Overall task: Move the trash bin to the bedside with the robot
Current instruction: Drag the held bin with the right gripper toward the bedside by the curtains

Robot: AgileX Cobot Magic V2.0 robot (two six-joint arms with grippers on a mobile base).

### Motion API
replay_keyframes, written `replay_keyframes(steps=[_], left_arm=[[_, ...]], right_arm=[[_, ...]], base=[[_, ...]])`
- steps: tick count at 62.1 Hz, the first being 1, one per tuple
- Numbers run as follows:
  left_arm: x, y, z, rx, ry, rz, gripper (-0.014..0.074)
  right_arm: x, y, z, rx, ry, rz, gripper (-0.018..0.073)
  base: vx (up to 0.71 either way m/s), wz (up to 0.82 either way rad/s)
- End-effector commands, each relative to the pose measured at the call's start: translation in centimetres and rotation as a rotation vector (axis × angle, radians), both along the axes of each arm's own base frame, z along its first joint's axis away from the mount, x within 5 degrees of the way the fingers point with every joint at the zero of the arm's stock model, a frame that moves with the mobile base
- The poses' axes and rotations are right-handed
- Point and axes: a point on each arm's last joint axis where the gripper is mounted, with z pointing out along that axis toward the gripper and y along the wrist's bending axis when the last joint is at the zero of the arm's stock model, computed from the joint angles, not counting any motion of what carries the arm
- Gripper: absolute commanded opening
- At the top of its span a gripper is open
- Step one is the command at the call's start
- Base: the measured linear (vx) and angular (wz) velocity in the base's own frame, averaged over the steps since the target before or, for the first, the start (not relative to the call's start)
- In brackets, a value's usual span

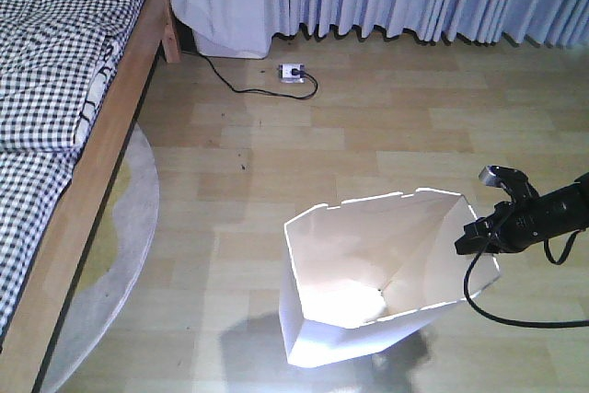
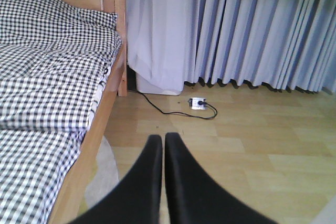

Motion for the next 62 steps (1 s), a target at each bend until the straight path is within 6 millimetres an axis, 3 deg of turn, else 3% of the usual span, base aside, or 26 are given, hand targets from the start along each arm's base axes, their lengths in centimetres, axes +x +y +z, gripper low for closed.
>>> replay_keyframes(steps=[1,62], left_arm=[[0.04,0.02,0.31,-0.009,-0.072,0.004,-0.0006],[0.04,0.02,0.31,-0.009,-0.072,0.004,-0.0006]], right_arm=[[0.9,0.92,3.85,0.177,-0.046,-0.011,-0.0005],[0.89,0.94,3.86,0.18,-0.045,-0.01,-0.0005]], base=[[0.36,0.01],[0.36,0.04]])
